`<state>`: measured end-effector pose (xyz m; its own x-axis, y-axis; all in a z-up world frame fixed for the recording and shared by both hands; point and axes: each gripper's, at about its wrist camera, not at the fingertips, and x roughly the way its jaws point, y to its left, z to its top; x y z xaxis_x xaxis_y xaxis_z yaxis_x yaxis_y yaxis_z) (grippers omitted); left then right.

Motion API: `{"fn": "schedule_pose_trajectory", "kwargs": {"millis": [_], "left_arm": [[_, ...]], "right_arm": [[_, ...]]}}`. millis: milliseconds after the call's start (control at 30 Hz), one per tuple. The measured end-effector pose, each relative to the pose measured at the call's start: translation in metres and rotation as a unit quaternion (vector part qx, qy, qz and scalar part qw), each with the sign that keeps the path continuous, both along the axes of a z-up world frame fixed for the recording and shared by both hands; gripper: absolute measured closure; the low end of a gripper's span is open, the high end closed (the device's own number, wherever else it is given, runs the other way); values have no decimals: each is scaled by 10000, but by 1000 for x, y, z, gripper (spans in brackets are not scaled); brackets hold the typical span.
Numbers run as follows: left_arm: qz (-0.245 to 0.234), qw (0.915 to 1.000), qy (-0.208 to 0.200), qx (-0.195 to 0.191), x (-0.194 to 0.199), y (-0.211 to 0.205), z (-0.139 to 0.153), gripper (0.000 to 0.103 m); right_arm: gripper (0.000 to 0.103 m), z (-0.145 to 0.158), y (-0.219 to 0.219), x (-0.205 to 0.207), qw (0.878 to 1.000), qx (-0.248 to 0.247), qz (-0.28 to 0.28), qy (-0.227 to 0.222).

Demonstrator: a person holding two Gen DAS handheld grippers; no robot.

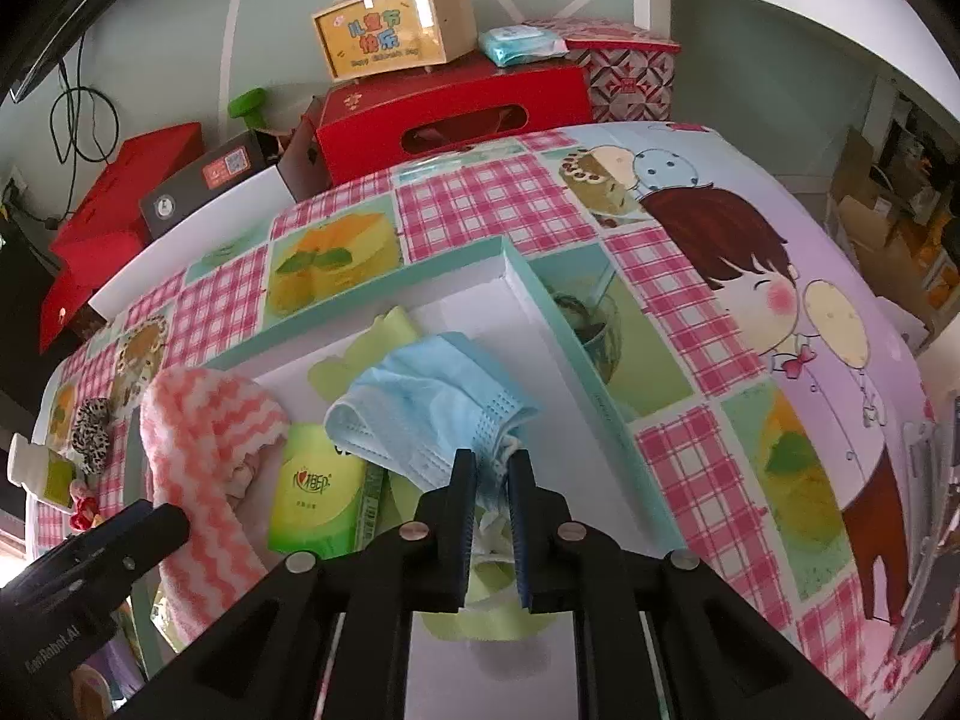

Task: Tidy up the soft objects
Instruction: 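Open left tool to drop the zigzag cloth in the tray while right releases the mask, then withdraw both tools from the tray toward the remaining items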

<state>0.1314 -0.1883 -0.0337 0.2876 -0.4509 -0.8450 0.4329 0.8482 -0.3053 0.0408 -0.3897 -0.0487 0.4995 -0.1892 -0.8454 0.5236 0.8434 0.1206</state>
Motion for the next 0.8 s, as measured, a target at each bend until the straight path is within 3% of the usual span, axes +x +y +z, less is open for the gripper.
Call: {"fn": "schedule_pose_trajectory", "kwargs": {"millis": [233,367,433,533,667,733,800], "left_arm": [[100,9998,-151,16,-1,10,13,53],[181,9997,-191,19,1,17,17,37],[278,9994,-196,67,3,20,16,35],[473,9986,-144,180,8,26,12,29],[805,9962,-56,319,17,40,6,28],[957,9945,-69,412,20,47,4,26],[1109,9925,-102,501,23,56,3,15]], "right_arm": [[91,12,5,-4,9999,-123,28,-53],[86,14,10,-3,9997,-221,89,-42],[77,14,12,-2,9997,-226,117,-26],[76,13,17,-1,9995,-260,175,-4],[74,12,26,3,9989,-343,317,32],[61,12,32,4,9985,-376,401,36],[55,12,39,6,9977,-431,525,18]]}}
